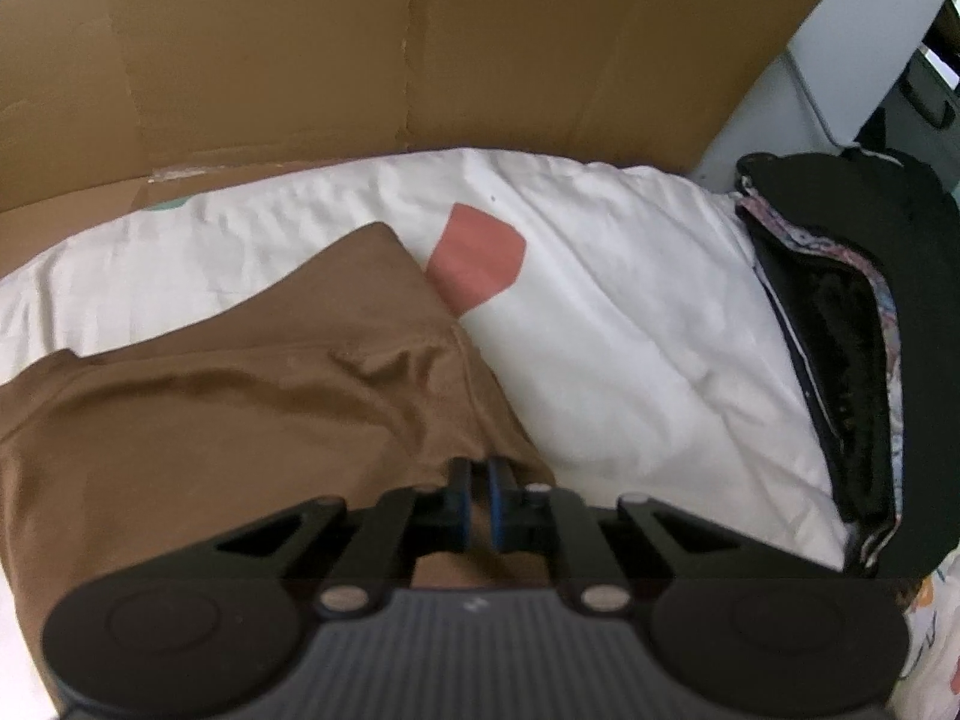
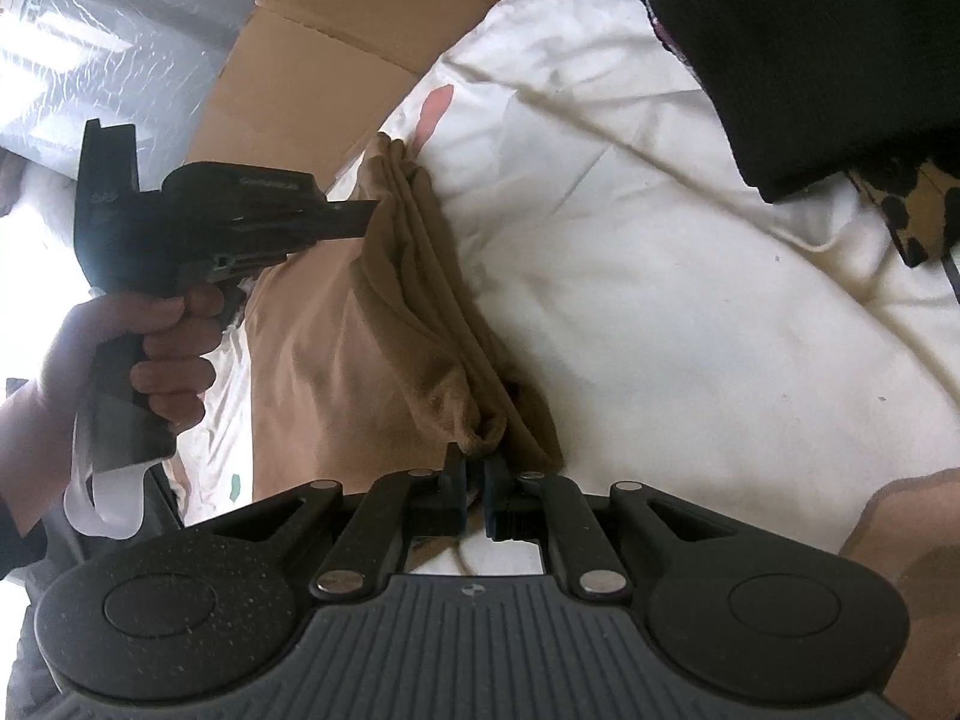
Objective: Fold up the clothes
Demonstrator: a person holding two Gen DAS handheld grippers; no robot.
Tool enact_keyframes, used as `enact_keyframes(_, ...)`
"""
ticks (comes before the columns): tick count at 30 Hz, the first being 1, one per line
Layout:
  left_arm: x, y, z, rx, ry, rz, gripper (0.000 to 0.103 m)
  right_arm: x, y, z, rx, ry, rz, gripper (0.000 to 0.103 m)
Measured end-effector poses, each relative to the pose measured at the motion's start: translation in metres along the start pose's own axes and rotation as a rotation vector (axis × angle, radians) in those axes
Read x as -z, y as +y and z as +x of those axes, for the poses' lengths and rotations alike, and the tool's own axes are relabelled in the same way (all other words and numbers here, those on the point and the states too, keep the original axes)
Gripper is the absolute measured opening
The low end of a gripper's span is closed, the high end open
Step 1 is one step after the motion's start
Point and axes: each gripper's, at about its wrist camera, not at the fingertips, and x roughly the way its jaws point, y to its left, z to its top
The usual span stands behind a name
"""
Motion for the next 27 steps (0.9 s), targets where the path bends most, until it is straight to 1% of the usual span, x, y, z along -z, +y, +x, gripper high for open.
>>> enact_keyframes(6,-0.01,0.004,0.009,0.004,0.027,0.005,0.007,0.003,0.003,-0.002,0.035,0.016,-0.037,0.003)
enact_keyframes(11,-0.032,0.02,-0.012,0.015,0.014,-0.01,0.009,0.002,0.001,-0.014,0.062,0.026,-0.068,0.002)
enact_keyframes(13,-0.041,0.025,-0.021,0.026,0.004,-0.002,0.01,0.002,0.0,-0.019,0.073,0.029,-0.076,0.002)
enact_keyframes(16,-0.05,0.028,-0.028,0.012,0.001,0.033,0.01,-0.002,-0.003,-0.026,0.082,0.016,-0.068,0.003)
enact_keyframes(19,-0.049,0.026,-0.025,0.009,0.015,0.081,0.01,-0.009,0.001,-0.035,0.075,-0.017,-0.087,0.004)
enact_keyframes(22,-0.043,0.023,-0.017,0.016,0.027,0.104,0.01,-0.016,0.009,-0.039,0.071,-0.058,-0.115,0.005)
enact_keyframes(27,-0.039,0.02,-0.002,0.021,0.014,0.107,0.01,-0.022,0.026,-0.018,0.067,-0.047,-0.177,0.005)
